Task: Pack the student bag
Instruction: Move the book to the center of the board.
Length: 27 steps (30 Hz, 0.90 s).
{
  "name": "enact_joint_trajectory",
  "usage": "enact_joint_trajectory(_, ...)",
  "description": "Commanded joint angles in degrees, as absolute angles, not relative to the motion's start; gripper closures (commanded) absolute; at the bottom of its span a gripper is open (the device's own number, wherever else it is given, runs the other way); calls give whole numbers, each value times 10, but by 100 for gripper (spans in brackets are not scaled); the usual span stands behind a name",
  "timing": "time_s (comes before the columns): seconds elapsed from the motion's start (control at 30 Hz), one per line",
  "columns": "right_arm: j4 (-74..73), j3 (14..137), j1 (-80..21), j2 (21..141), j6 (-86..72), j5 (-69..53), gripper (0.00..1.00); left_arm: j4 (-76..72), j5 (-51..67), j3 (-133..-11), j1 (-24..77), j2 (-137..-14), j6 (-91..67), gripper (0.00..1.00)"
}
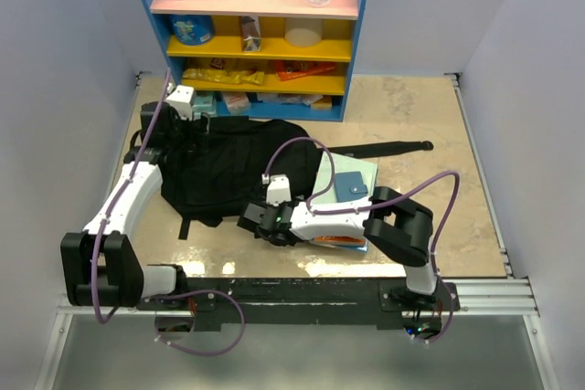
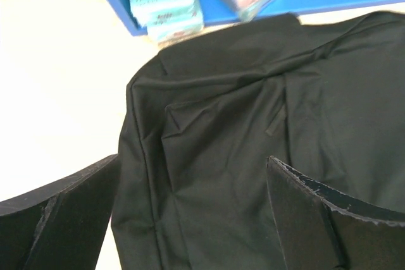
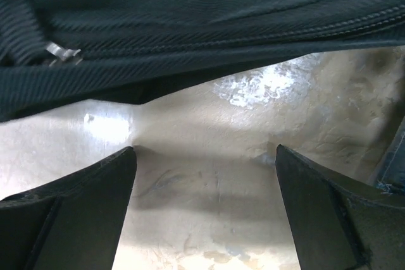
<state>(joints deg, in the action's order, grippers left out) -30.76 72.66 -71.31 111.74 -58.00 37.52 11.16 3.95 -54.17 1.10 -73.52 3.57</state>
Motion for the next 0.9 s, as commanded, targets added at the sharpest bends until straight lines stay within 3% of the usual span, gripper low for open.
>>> enact_joint_trajectory(0.0,-321,697,-697,1113,-648,390,6,80,11,-524,4,-754,33,0)
enact_joint_trajectory(0.3,-327,610,-662,1078,-708,417,7,46,4,-496,4,-774,57,6)
enact_joint_trajectory(0.87,-366,561,-585,1074,-750,462,8,25,13,-482,1,-773,73,6)
